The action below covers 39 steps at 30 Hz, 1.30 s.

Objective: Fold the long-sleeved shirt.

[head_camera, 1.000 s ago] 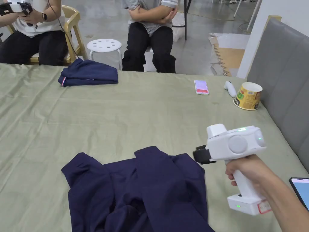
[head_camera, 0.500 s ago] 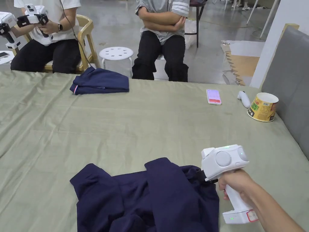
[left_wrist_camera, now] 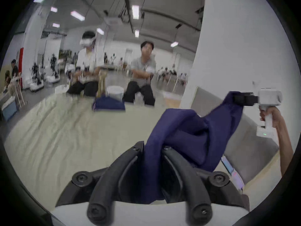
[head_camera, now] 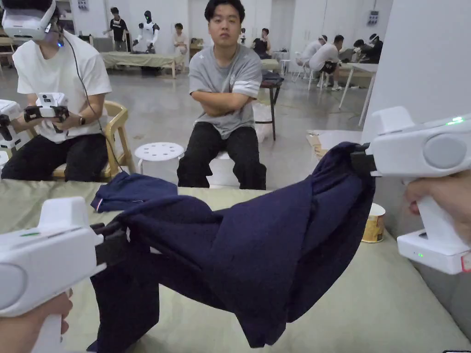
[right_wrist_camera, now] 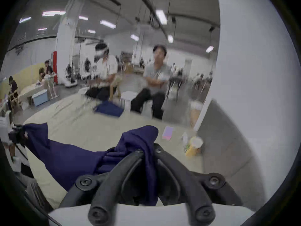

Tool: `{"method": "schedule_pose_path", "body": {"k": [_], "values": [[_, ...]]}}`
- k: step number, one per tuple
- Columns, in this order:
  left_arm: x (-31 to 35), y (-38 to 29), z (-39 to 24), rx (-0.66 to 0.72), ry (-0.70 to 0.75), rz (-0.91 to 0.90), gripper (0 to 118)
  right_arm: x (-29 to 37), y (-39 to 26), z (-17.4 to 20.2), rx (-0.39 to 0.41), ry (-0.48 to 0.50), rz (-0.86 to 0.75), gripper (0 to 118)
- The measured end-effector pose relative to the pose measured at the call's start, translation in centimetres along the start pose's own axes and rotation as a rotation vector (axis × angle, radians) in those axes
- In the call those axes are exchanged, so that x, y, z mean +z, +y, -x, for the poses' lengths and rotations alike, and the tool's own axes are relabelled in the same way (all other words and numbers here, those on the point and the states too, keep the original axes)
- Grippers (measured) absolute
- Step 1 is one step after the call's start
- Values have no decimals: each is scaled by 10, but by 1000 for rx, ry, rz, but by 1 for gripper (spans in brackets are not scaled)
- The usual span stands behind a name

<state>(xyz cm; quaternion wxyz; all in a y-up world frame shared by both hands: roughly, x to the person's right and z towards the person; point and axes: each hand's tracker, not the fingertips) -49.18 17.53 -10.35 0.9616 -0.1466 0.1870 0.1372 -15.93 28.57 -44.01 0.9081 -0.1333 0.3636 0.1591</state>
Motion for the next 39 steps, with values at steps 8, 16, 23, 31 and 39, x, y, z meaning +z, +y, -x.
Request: {"method": "schedule_pose_path", "body": {"k": [8, 16, 23, 31, 39], "values": [[-47, 186, -26, -15, -38, -171, 18, 25, 154, -44, -57, -177, -151, 4], [-95, 211, -40, -55, -23, -89, 18, -2, 159, -45, -55, -216, -120, 4], [-160, 97, -11, -16, -19, 73, 18, -85, 28, -37, -134, -147, 49, 4], [-219, -52, -2, -59, 95, 292, 17, -173, -167, 8, -237, -89, 318, 4], [-226, -105, 21, -6, 119, 377, 17, -190, -260, 28, -257, -59, 460, 4]]}}
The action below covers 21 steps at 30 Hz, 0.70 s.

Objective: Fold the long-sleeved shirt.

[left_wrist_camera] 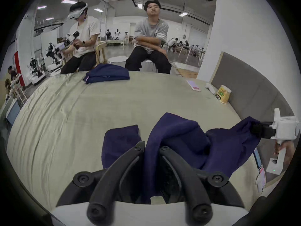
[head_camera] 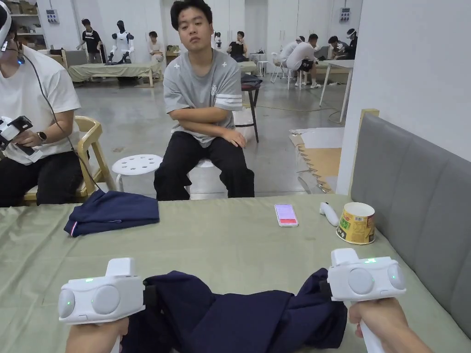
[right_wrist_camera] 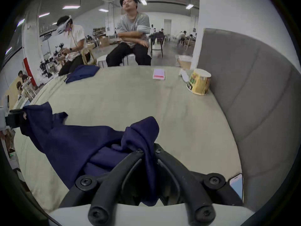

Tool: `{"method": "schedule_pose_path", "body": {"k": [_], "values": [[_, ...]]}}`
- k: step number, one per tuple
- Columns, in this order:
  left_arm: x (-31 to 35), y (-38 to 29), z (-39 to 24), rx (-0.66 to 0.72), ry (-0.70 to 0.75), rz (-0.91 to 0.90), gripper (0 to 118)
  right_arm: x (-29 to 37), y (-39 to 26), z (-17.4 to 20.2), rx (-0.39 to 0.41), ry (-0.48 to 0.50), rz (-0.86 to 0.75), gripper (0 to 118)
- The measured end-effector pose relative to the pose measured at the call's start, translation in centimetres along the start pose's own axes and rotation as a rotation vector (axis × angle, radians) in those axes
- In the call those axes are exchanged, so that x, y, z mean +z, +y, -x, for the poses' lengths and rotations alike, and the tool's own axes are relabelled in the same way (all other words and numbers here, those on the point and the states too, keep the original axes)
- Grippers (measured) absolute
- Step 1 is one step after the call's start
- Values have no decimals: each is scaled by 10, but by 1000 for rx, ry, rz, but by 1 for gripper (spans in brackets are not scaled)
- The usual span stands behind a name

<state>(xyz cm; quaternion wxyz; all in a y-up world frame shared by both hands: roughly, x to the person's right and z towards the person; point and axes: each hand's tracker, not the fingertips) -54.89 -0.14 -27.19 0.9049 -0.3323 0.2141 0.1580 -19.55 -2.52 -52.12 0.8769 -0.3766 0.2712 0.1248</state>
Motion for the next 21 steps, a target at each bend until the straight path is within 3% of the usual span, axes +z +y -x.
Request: {"method": "schedule_pose_path", "body": {"k": [6, 12, 16, 19, 21], "values": [[47, -22, 13, 10, -73, -93, 17, 60, -27, -14, -42, 59, -98, 4], [116, -116, 9, -14, -133, -118, 17, 135, -123, -16, -56, 90, -104, 4], [139, -202, 12, -18, -84, 6, 17, 160, -212, -13, -64, 85, 39, 4], [126, -251, 17, 59, -36, 188, 17, 140, -261, -6, -18, 73, 242, 4], [121, -267, 15, 69, -23, 224, 17, 122, -278, -5, -10, 71, 291, 4]]}}
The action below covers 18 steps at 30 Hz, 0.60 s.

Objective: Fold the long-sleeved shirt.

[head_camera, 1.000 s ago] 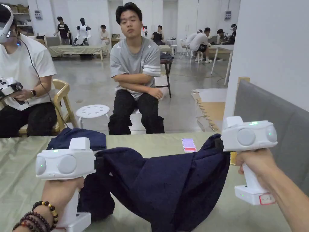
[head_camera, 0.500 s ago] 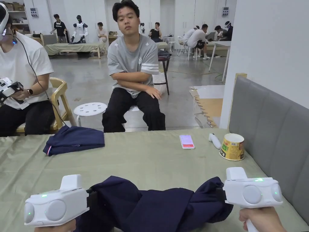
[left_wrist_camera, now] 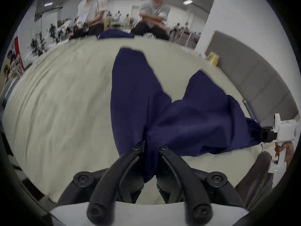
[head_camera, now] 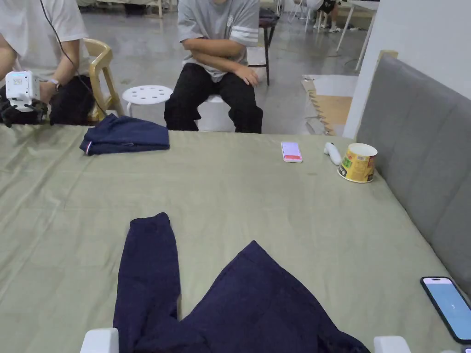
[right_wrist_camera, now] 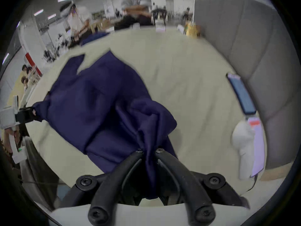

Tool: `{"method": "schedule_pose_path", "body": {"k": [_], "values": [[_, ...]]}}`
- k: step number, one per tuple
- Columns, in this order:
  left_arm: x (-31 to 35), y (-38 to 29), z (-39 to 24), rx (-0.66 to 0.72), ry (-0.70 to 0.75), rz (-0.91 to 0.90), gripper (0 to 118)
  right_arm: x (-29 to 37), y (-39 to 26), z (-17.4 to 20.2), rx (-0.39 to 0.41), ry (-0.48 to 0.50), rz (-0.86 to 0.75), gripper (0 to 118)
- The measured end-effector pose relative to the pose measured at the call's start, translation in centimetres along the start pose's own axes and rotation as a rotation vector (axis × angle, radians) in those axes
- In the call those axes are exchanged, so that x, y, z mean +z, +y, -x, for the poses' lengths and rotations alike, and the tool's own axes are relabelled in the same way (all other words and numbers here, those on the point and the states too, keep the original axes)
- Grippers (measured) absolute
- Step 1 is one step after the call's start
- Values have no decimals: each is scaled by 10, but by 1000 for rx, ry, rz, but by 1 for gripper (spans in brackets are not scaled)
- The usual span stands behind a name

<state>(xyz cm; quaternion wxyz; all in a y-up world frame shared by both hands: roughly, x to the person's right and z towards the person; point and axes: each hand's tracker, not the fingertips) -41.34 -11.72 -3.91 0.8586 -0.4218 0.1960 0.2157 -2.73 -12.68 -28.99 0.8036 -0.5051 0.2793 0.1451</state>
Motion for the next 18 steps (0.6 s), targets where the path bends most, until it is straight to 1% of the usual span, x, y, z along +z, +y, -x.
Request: {"method": "schedule_pose_path", "body": {"k": [1, 2, 3, 4, 5, 6, 7, 8, 9, 10, 11, 12, 13, 14, 15, 16, 18], "values": [[-1, -3, 0, 8, -7, -11, 23, -9, 2, 1, -6, -5, 3, 5], [-1, -3, 3, 26, -9, -15, 33, -12, 4, 1, -6, -12, 18, 10], [2, -1, 5, 46, -8, -11, 51, -7, 9, 3, -3, -16, 7, 26], [7, 2, 7, 69, -5, -10, 51, 2, 14, 4, 3, -41, -10, 35], [16, 5, 9, 81, -4, -22, 58, 15, 20, 6, 17, -78, -52, 46], [25, 5, 11, 92, 9, -38, 72, 26, 25, 6, 37, -92, -91, 68], [34, 6, 16, 101, 13, -62, 95, 39, 30, 5, 55, -87, -147, 109], [45, 7, 19, 116, -8, -100, 106, 54, 35, 5, 73, -81, -207, 118], [56, 7, 21, 130, -26, -121, 110, 68, 39, 7, 85, -67, -245, 118], [67, 8, 22, 148, -29, -125, 110, 78, 44, 7, 91, -72, -253, 115], [78, 8, 21, 165, -36, -122, 107, 87, 47, 8, 84, -73, -244, 108], [87, 10, 22, 191, -52, -137, 98, 94, 49, 7, 79, -59, -269, 85], [95, 12, 22, 213, -72, -167, 60, 98, 51, 7, 74, -47, -297, 29], [99, 14, 21, 217, -64, -173, 14, 98, 52, 8, 68, -53, -296, 1], [104, 14, 16, 226, -60, -197, 7, 104, 53, 8, 57, -72, -298, 1], [107, 17, 14, 217, -65, -188, 4, 105, 54, 9, 67, -45, -292, 1], [108, 24, 8, 217, -77, -193, 4, 102, 52, 13, 88, -13, -276, 1]]}}
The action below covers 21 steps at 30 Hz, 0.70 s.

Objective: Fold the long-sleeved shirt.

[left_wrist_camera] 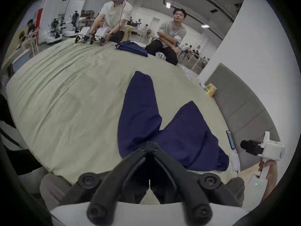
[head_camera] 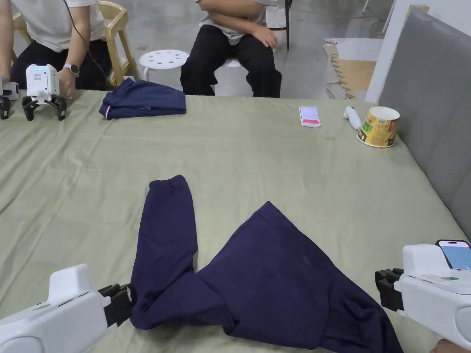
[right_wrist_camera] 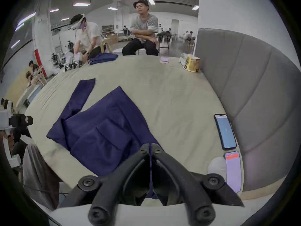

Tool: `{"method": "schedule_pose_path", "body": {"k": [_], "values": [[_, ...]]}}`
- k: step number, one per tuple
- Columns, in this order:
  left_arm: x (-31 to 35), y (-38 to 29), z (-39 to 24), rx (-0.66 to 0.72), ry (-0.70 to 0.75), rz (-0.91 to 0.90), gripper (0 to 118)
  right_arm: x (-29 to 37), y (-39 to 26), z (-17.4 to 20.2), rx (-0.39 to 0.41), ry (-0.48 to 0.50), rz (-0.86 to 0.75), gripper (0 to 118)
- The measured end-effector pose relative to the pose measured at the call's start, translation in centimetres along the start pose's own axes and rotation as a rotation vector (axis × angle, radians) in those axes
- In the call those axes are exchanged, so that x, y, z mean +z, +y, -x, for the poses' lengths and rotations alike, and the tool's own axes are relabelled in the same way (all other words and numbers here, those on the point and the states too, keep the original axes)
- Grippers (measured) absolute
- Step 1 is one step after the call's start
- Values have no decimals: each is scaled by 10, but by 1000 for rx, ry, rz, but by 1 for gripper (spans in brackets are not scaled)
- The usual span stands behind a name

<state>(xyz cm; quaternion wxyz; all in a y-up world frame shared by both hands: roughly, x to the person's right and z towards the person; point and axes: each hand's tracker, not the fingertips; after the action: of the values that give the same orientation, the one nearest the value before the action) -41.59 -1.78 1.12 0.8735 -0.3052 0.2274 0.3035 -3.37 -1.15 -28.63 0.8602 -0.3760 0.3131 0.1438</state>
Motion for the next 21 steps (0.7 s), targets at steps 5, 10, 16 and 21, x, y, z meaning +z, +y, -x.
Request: {"method": "schedule_pose_path", "body": {"k": [5, 10, 16, 21], "values": [[-43, -4, -36, -83, 15, 98, 109, -8, -6, 10, 16, 23, 27, 1], [-101, -27, -59, -147, 140, 164, 87, -12, -12, 12, 11, 31, 47, 1], [-130, -55, -34, -195, 188, 228, 11, -18, -20, 9, 27, 19, 80, 1], [-92, -48, -20, -111, 90, 156, 10, -31, -2, 16, 75, 29, 98, 1]]}}
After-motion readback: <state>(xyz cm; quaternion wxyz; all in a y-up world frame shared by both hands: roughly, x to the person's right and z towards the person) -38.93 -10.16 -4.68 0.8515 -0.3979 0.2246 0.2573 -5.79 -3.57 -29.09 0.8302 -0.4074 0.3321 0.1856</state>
